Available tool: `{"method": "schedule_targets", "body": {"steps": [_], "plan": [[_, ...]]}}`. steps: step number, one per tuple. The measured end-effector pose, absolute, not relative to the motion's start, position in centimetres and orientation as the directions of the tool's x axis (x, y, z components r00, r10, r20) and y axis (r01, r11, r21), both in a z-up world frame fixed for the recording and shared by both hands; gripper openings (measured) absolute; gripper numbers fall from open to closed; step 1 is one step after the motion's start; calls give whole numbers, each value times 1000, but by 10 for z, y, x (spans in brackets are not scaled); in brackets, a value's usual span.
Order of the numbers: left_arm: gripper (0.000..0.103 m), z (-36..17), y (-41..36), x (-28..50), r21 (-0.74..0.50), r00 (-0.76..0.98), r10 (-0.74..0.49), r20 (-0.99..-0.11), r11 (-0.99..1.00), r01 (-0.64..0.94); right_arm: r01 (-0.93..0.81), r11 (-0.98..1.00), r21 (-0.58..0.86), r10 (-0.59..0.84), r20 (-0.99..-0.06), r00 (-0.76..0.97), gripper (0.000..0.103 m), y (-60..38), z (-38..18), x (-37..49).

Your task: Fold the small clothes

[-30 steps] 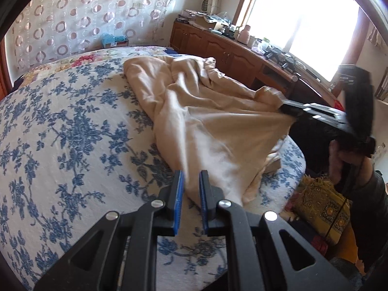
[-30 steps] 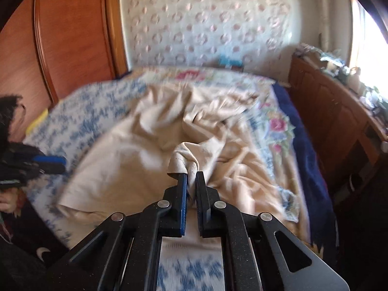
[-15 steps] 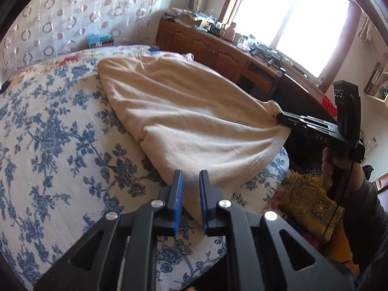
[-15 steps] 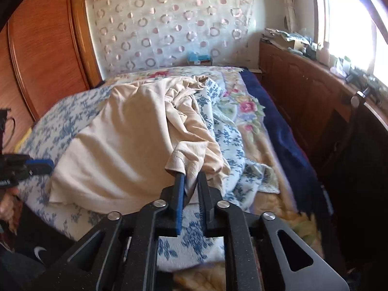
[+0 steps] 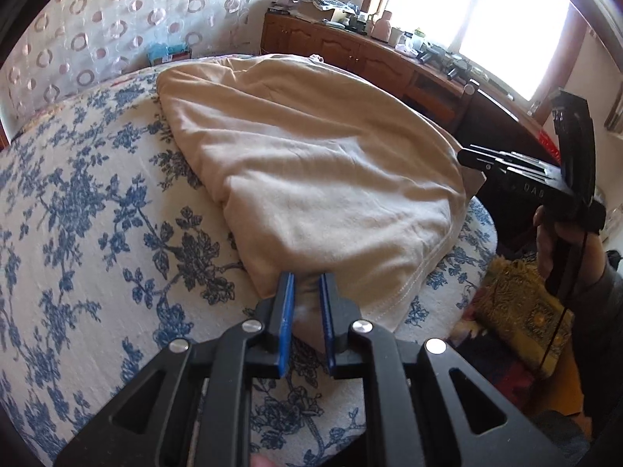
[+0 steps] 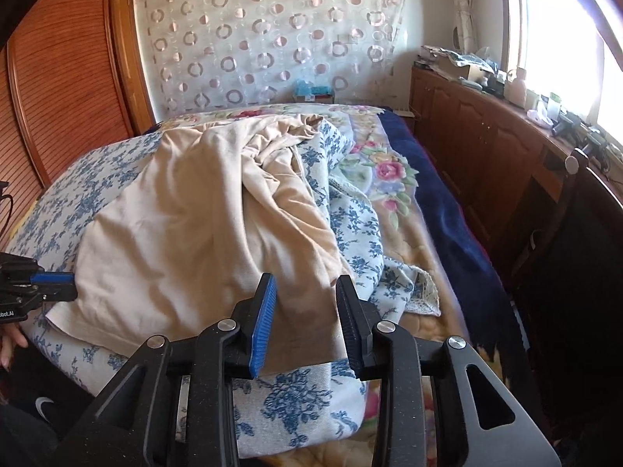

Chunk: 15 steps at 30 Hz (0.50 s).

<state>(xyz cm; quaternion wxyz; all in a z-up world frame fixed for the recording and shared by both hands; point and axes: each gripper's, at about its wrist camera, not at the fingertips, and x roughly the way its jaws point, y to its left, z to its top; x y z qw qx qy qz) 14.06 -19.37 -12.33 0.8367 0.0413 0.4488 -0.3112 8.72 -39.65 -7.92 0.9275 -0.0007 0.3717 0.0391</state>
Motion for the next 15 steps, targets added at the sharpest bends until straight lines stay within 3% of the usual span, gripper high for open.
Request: {"method": "schedule_targets", "body": {"steps": [5,7,10,15], "plan": [[11,-120,-190,144,-134,445,-409,-797,837,530,-74,997,36,78,-705,705,32,-404,-88,97],[17,-123,-184,146,-143,438,-405,-803,844,517,-76,996,38,81,-708,702,32,-406,-91,100],[17,-124,-177,147,-179,431,-426,-795,845,505,-77,996,47,88,-708,701,33,-409,-95,102],[19,-126,-186,147,-132,465,-398,-791,853,506,-75,995,68,101,-716,691,36,-413,-101,108]]}}
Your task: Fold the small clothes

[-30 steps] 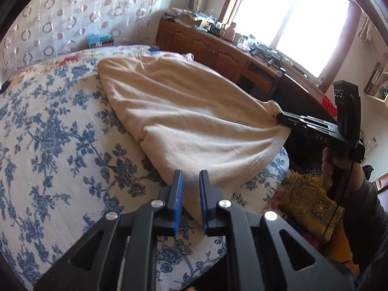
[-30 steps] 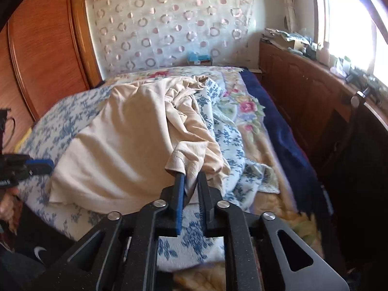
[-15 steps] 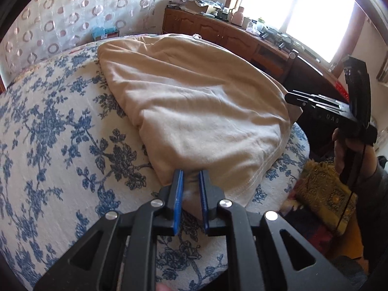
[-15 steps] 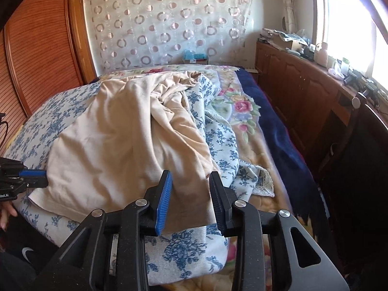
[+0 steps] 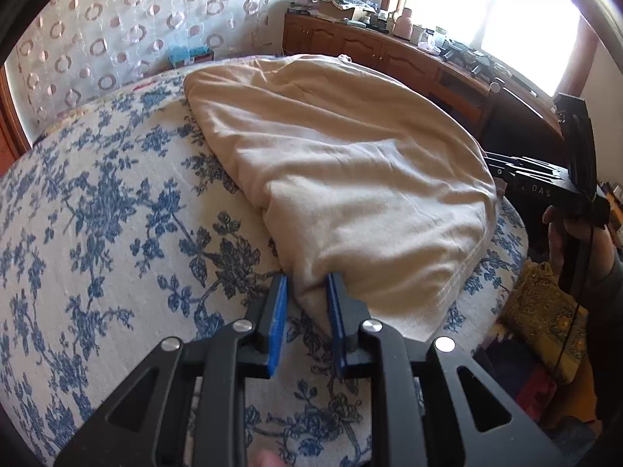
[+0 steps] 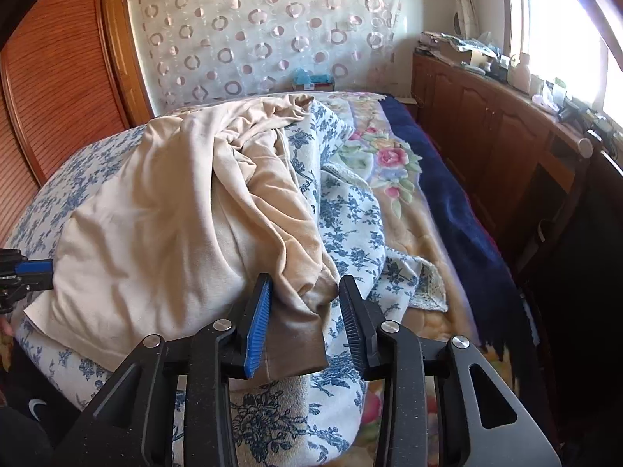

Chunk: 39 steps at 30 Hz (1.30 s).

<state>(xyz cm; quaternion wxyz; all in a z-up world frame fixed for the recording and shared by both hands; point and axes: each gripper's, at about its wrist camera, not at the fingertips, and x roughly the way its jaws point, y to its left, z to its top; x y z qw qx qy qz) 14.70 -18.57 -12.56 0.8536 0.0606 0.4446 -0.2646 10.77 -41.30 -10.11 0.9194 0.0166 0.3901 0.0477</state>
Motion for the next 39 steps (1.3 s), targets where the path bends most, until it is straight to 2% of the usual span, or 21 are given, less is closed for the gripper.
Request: {"method": "schedule_targets", "body": {"steps": [2,8,9,11,13,14,18,21,33,36,39], "plan": [[19,-125,-189,148,-115,462,-388,-798,849,515,-80,993,92,122,-720,683,36,-415,-103,110],[19,-123,-187,163,-192,392,-425,-816,839,510,-134,983,125,183,-721,668,35,-414,-103,111],[19,-123,-188,162,-192,390,-427,-816,836,513,-139,983,121,183,-720,669,29,-412,-103,110],[19,-123,-190,160,-199,381,-444,-811,822,534,-150,983,110,183,-720,670,27,-410,-102,110],[16,-123,-192,159,-224,356,-476,-805,798,560,-153,984,89,170,-717,676,21,-409,-101,109],[11,-123,-192,158,-227,351,-480,-804,794,564,-153,986,73,159,-712,684,14,-408,-100,107],[6,-119,-189,154,-263,339,-519,-785,774,576,-179,982,65,173,-699,694,8,-406,-97,103],[6,-111,-183,154,-299,340,-554,-760,763,573,-201,979,31,170,-668,724,6,-401,-88,95],[3,-60,-145,143,-371,398,-652,-646,723,582,-283,942,182,335,-591,734,5,-394,-31,52],[3,-59,-143,150,-330,427,-617,-661,750,573,-286,941,182,338,-581,740,5,-390,-24,59],[3,-72,-144,152,-354,386,-615,-687,748,562,-290,948,129,308,-602,737,5,-381,-23,71]]}}
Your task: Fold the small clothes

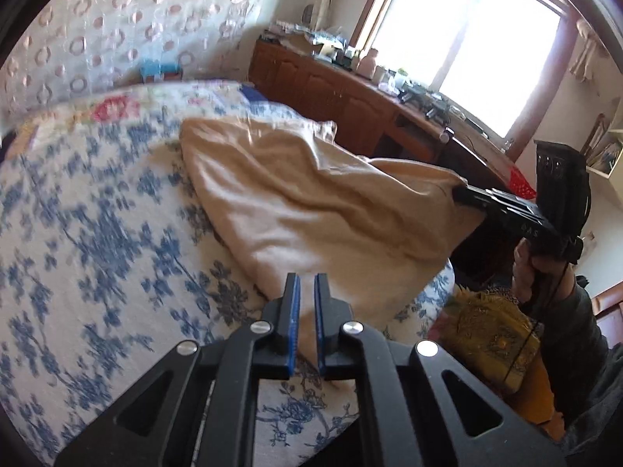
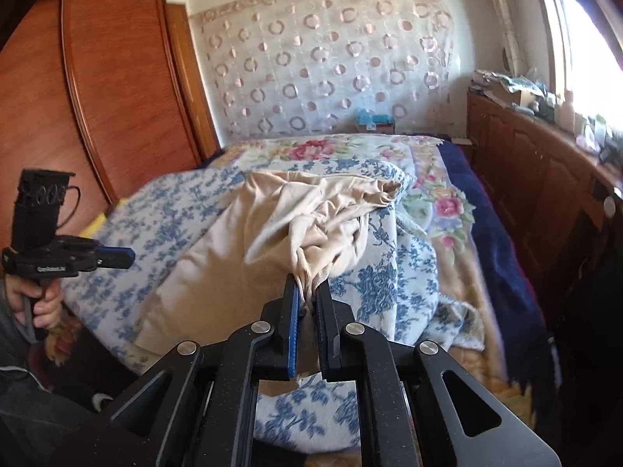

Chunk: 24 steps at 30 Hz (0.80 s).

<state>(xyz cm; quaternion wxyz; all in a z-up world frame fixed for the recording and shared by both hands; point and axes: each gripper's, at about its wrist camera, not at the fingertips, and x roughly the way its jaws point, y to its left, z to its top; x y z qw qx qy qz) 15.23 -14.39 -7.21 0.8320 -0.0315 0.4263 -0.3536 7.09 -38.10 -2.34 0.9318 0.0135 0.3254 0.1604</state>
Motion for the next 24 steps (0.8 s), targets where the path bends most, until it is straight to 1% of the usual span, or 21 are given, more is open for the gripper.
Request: {"method": "schedule_targets", "body": {"steps": [1,3,7,9,14,16,18,24], "plan": [[4,-77,-145,151,-354,378,-609,-698,751,557,-295,949,111,299,-614,731,5,-378,-26,74],[12,-91,-150,149,-309,384,-556,-737,783,540,-305,949,78,284,-634,719,5,-373,-34,76],[13,-110,-158,146,-252,374,-482,-792,817,519,-302,950,74,275,-652,706,5,-371,-48,76],[13,-119,-162,146,-185,382,-413,-826,841,509,-291,953,85,274,-654,705,5,-374,-53,76],[15,-118,-166,134,-109,450,-378,-809,849,518,-272,957,105,272,-656,704,5,-382,-59,76],[15,-118,-165,129,-102,468,-385,-795,847,522,-267,957,109,271,-658,703,5,-384,-61,77],[19,-118,-163,127,-135,462,-413,-785,842,522,-264,958,109,269,-658,703,5,-385,-63,77],[21,-119,-165,125,-222,403,-463,-789,827,516,-257,959,116,268,-662,700,5,-387,-68,78]]}}
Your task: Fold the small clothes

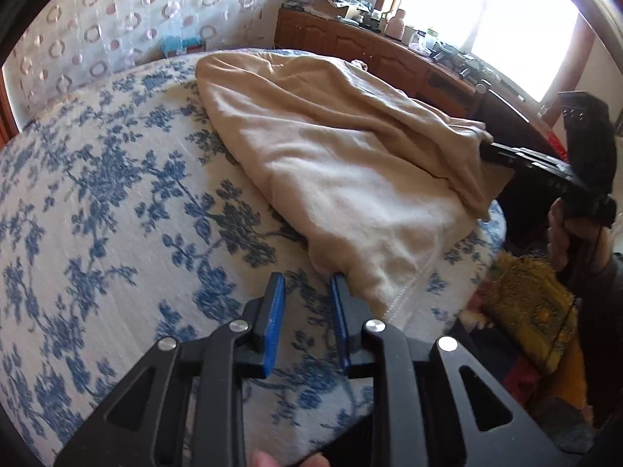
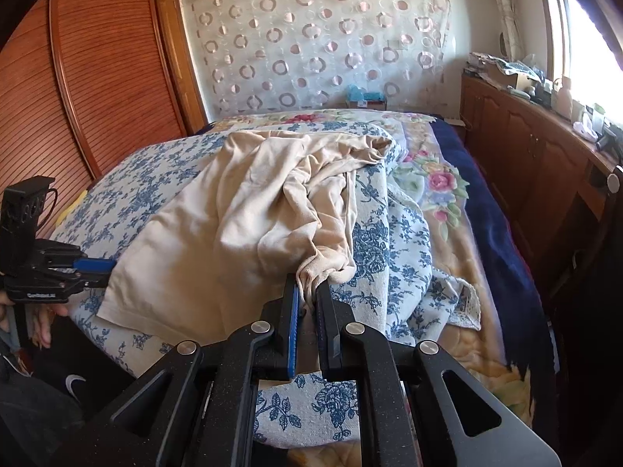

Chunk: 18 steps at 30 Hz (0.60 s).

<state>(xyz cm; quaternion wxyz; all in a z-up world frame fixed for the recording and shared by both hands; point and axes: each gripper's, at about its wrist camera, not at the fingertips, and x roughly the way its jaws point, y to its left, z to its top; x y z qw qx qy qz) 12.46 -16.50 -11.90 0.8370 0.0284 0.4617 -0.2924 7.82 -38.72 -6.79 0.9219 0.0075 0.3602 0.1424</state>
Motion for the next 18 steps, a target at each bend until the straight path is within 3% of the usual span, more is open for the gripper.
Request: {"method": "schedule_targets", "body": {"steps": [12,18], "plan": [[22,-97,-172,112,-271,396,-544,-740,780,564,-249,963,105,253,-670,698,5,-389,-74,78],[23,-101,-178,114,-222,403,-496,-769,799,558,-250,963,96,248,-673,697,5,-389,-75,76]]}}
